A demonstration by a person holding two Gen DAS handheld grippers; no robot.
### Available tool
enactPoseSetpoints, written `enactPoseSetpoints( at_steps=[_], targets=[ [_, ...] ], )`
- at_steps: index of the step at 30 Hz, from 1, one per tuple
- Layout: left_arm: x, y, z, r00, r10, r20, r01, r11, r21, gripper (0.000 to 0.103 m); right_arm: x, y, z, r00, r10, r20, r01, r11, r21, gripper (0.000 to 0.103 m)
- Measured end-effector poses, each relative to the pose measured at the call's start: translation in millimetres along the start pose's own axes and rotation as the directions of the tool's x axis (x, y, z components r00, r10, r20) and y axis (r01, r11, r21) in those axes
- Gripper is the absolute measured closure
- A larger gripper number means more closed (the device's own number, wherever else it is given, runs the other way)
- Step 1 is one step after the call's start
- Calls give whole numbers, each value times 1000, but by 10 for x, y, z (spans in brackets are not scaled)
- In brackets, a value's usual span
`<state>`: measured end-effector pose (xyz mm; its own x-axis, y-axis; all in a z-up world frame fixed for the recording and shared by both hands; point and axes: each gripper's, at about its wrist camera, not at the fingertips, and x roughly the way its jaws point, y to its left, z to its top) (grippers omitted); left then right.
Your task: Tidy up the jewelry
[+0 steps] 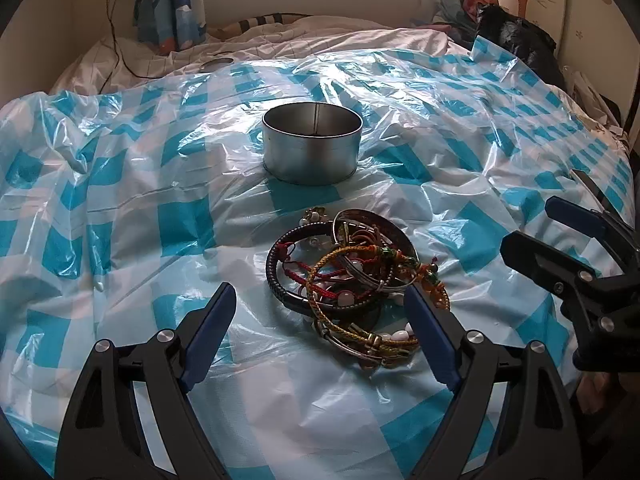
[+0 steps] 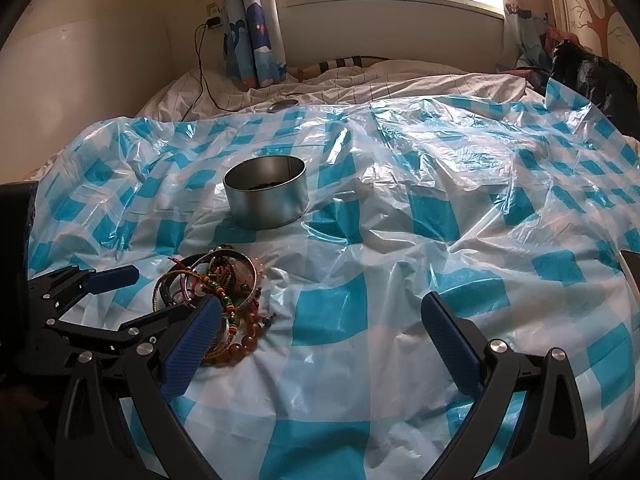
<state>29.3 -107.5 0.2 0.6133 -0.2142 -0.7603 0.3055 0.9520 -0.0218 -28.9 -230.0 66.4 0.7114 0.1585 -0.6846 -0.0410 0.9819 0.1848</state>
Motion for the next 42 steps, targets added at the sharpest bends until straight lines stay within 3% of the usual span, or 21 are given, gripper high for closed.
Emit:
enactPoseSetpoints(
  at_steps=[5, 8, 15, 20, 22, 26, 28, 37, 40, 42],
  targets=[
    [-10, 0, 2, 1000, -13, 4, 13, 1000, -8, 22, 1, 0, -1, 1000, -1, -1, 1, 1000, 0, 7],
    [-15, 9, -7, 999, -33, -3, 33, 999, -13, 30, 2, 0, 0, 1000, -1, 0, 1, 1000, 0, 7],
    [25, 85, -55, 994, -100, -33, 98, 994, -45, 68, 7, -1, -1, 1000, 1, 0, -1, 1000, 4, 7],
    [33, 108, -50, 993, -116, -29, 114, 991, -64, 76, 9, 2, -5, 1000, 2, 0, -2, 1000, 5, 7],
    [26, 114, -39, 993, -115, -26, 113, 991, -69, 86, 8, 0, -4, 1000, 2, 1, -2, 1000, 3, 7],
    [9, 150, -32, 994, -110, -21, 108, 991, -79, 89, 13, 3, -4, 1000, 3, -2, -3, 1000, 5, 7],
    [-18, 165, -33, 992, -128, -5, 127, 989, -82, 99, 10, 3, -2, 1000, 3, 0, -3, 1000, 3, 7],
    [-250, 421, 64, 988, -136, 66, 144, 980, -137, 100, 36, 71, 17, 998, 69, -10, -70, 998, -5, 7],
    [-275, 570, 173, 992, -99, 79, 109, 983, -145, 100, 108, 136, 92, 990, 137, -38, -138, 990, -23, 7],
    [-267, 666, 256, 993, -83, 86, 95, 984, -148, 100, 192, 177, 177, 973, 219, -69, -221, 975, -25, 7]
  ],
)
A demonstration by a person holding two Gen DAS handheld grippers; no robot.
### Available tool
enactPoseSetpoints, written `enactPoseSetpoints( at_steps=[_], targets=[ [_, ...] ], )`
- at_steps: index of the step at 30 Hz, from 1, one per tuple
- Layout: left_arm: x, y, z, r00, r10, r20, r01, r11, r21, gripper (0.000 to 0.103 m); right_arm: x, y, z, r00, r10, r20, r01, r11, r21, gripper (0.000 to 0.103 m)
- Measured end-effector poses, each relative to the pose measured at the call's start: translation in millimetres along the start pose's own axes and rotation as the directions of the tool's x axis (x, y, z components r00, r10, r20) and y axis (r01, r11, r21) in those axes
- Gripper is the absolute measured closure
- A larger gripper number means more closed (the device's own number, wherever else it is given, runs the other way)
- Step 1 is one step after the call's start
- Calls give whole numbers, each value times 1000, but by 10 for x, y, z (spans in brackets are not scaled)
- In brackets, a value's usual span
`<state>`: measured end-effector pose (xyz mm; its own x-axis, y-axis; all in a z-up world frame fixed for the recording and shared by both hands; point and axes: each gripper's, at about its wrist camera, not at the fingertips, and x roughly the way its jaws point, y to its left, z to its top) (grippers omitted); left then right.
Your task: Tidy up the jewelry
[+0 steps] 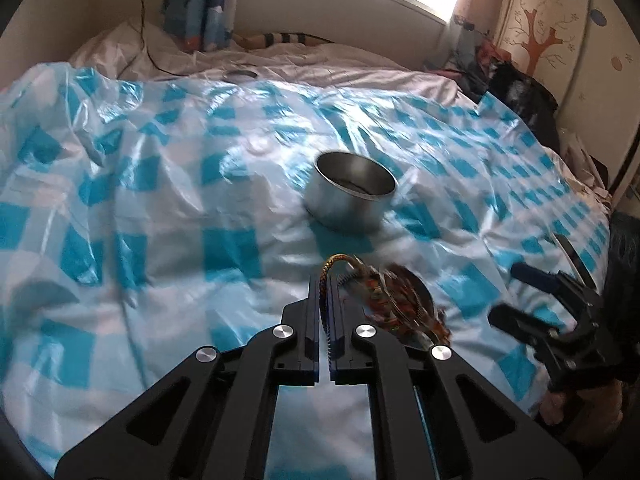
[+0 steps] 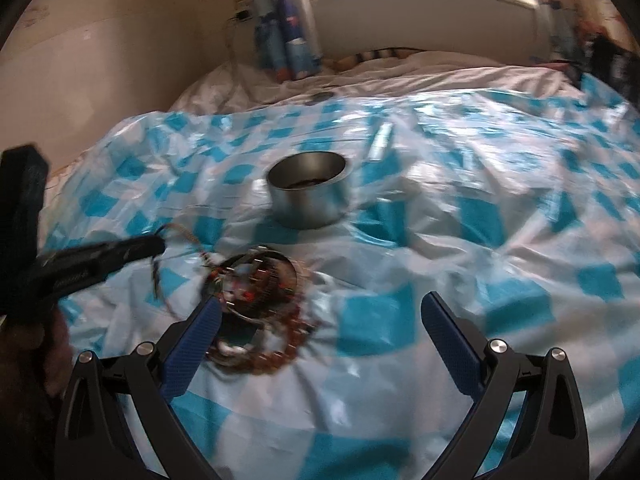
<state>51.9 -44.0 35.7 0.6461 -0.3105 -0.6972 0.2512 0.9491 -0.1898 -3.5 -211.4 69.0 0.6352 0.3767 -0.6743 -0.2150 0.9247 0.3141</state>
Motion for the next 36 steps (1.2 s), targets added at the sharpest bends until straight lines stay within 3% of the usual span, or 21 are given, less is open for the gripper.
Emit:
enactPoseSetpoints(
  at_steps=[3, 5, 7, 13, 16, 20, 26, 31, 36],
  targets=[
    [33, 83, 91, 1000, 30, 3, -30, 999, 11, 100, 186, -101, 108, 992, 112, -65, -108, 992, 62, 18],
    [41, 121, 81, 999, 39, 1, -39, 999, 7, 100, 360, -240, 151, 977, 169, -129, -152, 980, 131, 47],
    [53, 157, 84, 999, 43, -4, -43, 999, 1, 100, 464, -306, 171, 972, 159, -173, -136, 981, 135, 59],
    [52, 161, 83, 999, 44, -1, -44, 999, 0, 100, 671, -208, 212, 959, 95, -267, -97, 995, 3, 65],
    [52, 144, 79, 999, 46, -1, -46, 999, 9, 100, 853, -150, 164, 942, 79, -327, -100, 994, -48, 81],
    [56, 130, 71, 999, 48, -2, -48, 999, 7, 100, 844, -51, 159, 950, 52, -307, -90, 990, -113, 96],
    [-5, 110, 96, 1000, 10, 29, -10, 1000, -4, 100, 586, -261, 320, 962, 182, -203, -180, 983, 29, 99],
    [-104, 23, 154, 997, -37, 73, 38, 999, -7, 100, 452, -412, 404, 952, 282, -123, -266, 955, 133, 99],
    [-153, -138, 341, 991, -80, 105, 80, 997, 2, 100, 334, -522, 492, 961, 274, -44, -262, 949, 177, 99]
  ],
)
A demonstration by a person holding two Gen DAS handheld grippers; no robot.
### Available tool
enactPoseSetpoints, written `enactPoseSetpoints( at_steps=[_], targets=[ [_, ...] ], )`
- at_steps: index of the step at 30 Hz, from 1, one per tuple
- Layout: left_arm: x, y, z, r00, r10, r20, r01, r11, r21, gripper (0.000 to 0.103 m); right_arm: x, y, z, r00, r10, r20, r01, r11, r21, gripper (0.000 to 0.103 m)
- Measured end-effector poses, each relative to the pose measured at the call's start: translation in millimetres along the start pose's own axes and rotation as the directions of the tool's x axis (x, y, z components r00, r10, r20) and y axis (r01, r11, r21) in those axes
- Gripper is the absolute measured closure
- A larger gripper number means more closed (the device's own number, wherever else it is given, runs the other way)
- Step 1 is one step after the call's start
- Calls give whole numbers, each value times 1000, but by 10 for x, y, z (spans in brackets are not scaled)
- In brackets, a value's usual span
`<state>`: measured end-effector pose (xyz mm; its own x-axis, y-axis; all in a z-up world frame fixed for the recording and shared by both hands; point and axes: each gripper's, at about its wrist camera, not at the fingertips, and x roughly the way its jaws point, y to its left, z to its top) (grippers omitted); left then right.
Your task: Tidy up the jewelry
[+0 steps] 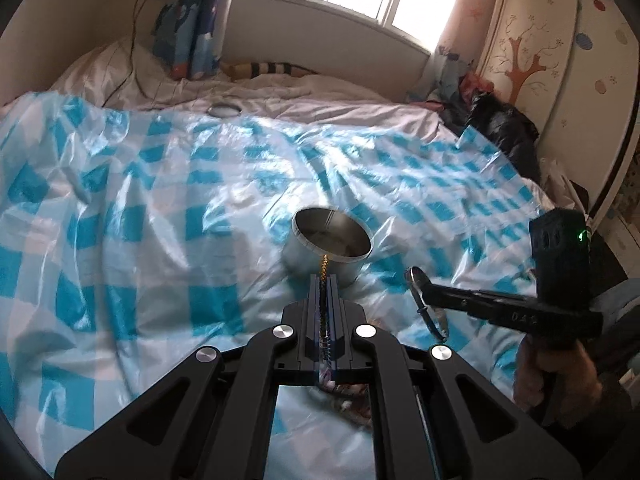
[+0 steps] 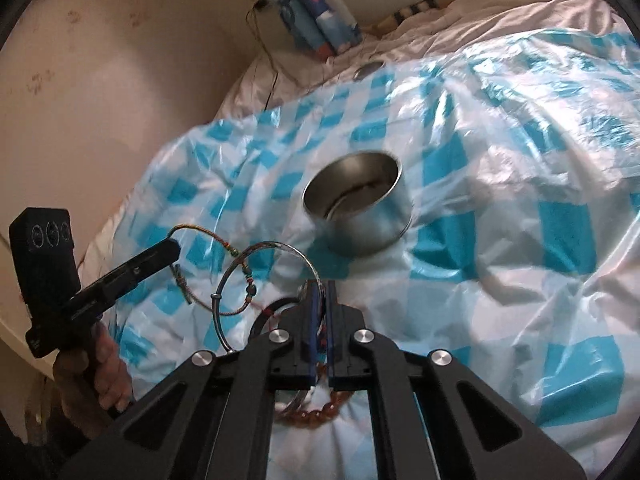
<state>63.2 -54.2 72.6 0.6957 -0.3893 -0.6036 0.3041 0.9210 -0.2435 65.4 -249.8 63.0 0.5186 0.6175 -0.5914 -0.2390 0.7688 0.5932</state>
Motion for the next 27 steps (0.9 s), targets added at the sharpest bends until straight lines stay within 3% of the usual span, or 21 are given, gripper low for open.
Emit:
enactPoseSetpoints(
  at_steps=[13, 16, 17, 19, 20, 22, 24, 27],
  targets=[
    [596, -348, 753, 998, -62, 12, 62, 998, 30, 100, -161, -147, 62, 997, -10, 75, 3, 996, 85, 99],
    [889, -363, 770, 998, -55, -30, 56, 998, 27, 100, -178, -176, 68, 997, -15, 81, 7, 995, 95, 99],
    [1088, -363, 738, 995, -30, -92, 33, 999, 35, 99, -181, -189, 70, 996, -19, 83, 10, 995, 99, 99],
    [1362, -334, 651, 980, 57, -189, -44, 996, 73, 88, -183, -207, 74, 996, -26, 84, 17, 994, 104, 99],
    [1473, -316, 573, 965, 148, -219, -127, 986, 108, 81, -178, -217, 81, 996, -31, 84, 22, 994, 105, 98],
    [1501, -258, 499, 947, 203, -247, -179, 977, 118, 46, -163, -203, 101, 995, -49, 83, 41, 995, 96, 99],
    [1338, -215, 510, 954, 206, -216, -185, 977, 109, 41, -121, -172, 158, 994, -78, 81, 72, 995, 70, 99],
    [1023, -81, 517, 966, 201, -164, -190, 979, 80, 25, -26, -121, 279, 993, -95, 73, 92, 995, 34, 99]
  ],
)
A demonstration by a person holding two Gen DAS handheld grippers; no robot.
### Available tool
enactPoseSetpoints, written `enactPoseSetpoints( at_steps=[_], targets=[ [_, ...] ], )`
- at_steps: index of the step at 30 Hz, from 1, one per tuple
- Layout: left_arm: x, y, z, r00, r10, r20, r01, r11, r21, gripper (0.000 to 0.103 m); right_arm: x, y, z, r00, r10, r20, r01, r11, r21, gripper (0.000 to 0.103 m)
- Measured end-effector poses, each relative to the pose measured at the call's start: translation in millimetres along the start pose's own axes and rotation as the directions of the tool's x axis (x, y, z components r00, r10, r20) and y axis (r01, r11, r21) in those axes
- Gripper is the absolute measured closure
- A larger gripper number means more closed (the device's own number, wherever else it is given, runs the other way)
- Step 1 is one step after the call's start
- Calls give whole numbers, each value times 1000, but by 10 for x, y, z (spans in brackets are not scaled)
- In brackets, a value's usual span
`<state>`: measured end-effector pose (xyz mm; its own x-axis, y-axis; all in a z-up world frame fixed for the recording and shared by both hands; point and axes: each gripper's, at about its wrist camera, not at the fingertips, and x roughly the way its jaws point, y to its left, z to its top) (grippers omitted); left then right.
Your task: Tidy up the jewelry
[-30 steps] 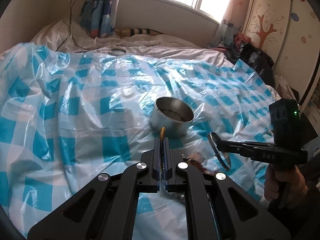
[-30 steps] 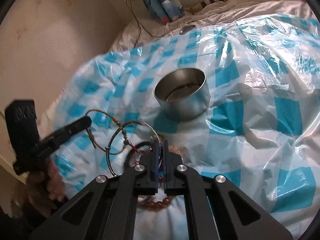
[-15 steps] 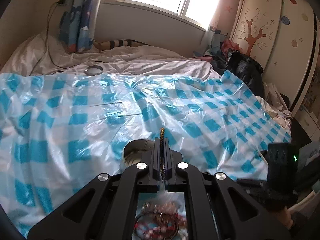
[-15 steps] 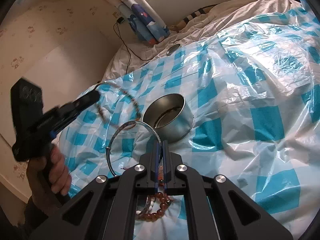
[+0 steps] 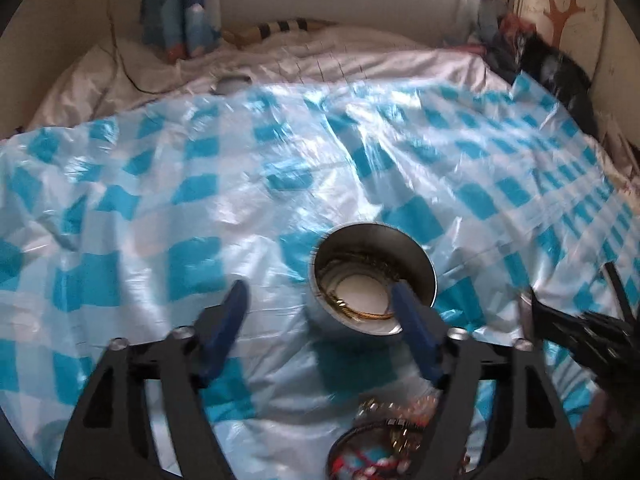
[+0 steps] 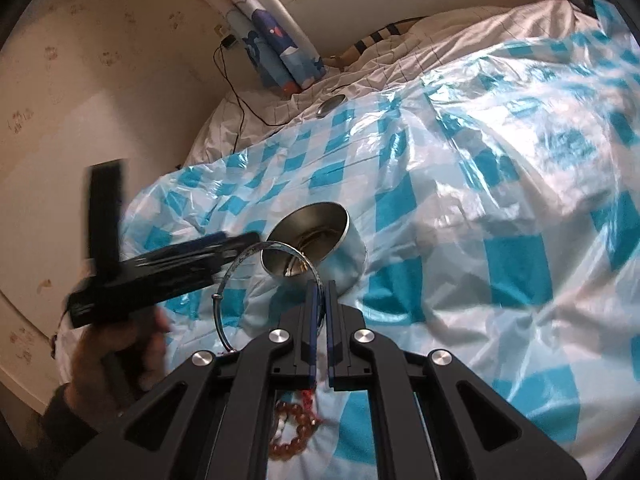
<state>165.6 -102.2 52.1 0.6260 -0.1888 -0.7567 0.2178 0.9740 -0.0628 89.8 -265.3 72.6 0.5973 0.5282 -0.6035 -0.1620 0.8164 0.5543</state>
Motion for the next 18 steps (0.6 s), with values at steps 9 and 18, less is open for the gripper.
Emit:
enactPoseSetpoints(
  at_steps=[9, 18],
  targets=[
    [-322, 448, -306, 1000, -14, -27, 13, 998, -56, 24, 565, 267, 406, 997, -69, -16, 67, 990, -124, 99],
    [-433, 485, -546, 998, -15, -62, 15, 1000, -15, 24, 895, 253, 450, 985, -168, -49, 159, 975, -154, 61]
  ],
)
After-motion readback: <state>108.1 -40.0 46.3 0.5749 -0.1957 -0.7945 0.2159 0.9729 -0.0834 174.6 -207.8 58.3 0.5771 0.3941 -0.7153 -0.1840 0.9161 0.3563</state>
